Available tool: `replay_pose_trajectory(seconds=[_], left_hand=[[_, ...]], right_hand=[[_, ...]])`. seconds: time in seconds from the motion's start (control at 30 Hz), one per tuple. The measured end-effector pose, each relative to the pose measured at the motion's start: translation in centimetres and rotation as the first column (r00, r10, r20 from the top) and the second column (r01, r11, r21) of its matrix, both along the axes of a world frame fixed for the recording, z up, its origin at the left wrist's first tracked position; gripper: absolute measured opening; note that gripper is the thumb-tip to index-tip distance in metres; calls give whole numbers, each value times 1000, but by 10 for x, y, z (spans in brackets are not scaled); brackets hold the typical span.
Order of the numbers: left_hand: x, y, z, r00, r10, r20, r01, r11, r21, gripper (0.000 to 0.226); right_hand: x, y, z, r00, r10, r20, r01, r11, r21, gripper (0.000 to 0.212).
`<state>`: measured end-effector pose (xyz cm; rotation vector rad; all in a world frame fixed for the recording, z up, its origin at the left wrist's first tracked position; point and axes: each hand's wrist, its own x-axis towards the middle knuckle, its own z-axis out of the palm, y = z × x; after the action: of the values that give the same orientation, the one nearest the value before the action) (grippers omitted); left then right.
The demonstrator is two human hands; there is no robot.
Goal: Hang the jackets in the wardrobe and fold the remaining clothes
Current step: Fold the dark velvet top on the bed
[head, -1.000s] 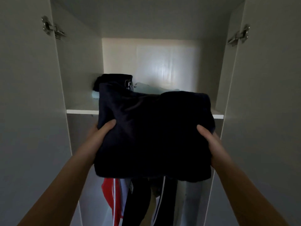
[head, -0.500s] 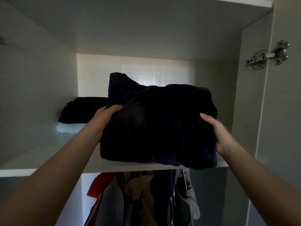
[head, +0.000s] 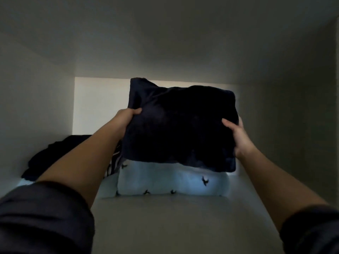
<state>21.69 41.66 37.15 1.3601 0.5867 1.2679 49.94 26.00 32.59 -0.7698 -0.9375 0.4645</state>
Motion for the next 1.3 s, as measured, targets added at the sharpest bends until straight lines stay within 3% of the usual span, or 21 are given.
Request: replay_pose_trajectory(seconds=[0.07,0.1,0.13,0.17,0.2,0.23,0.37,0.43,0.47,0.5,0.57,0.6,0.67,0.73,0.83,0.93,1.1,1.17,1.27,1.3], left_hand=[[15,32,-8,989,2,-147,-7,1000,-29,18],[22,50,-24,950,42,-309,-40,999,13,21],[28,69,-43,854,134,-504,-89,990,111,28],[33,84,-61,755,203,-623,-155,979,131,34],[34,95,-74,665,233,-710,-193,971,138,37],[35,106,-80,564,245,-788,-206,966,153,39],[38,100,-59,423,359,-832,-251,929,274,40],[32,92,-41,442,535,-720,-325,843,428,51],[29,82,-34,444,614,-653,-313,789,529,57],[25,73,-30,509,667,-544,-257,721,643,60],[24,47,-37,574,659,-486,48,565,824,75],[26,35,-47,525,672,-522,222,484,846,88],[28,28,-70,313,795,-520,435,366,822,106],[30,37,-80,189,836,-515,420,405,812,108],[40,45,-75,155,843,-516,417,417,807,98],[43,48,-76,175,837,-519,421,413,808,95],[31,47,-80,245,837,-489,485,331,810,91],[32,47,-81,257,827,-499,480,339,809,90],[28,46,-86,286,768,-573,466,411,783,90],[26,44,-85,274,729,-628,468,469,749,90]], right_hand=[[22,42,-17,999,29,-36,-34,989,-146,43],[31,60,-31,997,46,-58,-61,955,-291,40],[38,73,-45,999,30,16,-20,889,-457,36],[44,84,-57,971,60,230,103,765,-635,31],[49,93,-65,878,135,460,286,623,-728,27],[55,101,-66,744,199,638,465,531,-708,24],[57,107,-43,600,198,775,656,432,-619,36],[56,107,-35,603,118,789,685,431,-588,61],[53,107,-32,634,46,772,662,483,-573,71],[49,107,-26,602,2,799,672,539,-507,74],[28,106,-14,528,-52,848,651,666,-365,69],[15,108,-10,521,-65,851,602,735,-312,65],[-9,116,-18,469,21,883,497,820,-284,58],[-21,124,-40,419,248,874,441,786,-434,55],[-13,135,-48,493,385,780,448,656,-607,59],[-7,150,-28,386,336,859,557,657,-507,62],[-2,185,-8,259,39,965,666,716,-207,61],[-7,207,-19,202,170,965,650,713,-262,60],[-8,222,-40,22,467,884,683,639,-354,59],[-7,219,-36,38,497,867,676,626,-389,57]])
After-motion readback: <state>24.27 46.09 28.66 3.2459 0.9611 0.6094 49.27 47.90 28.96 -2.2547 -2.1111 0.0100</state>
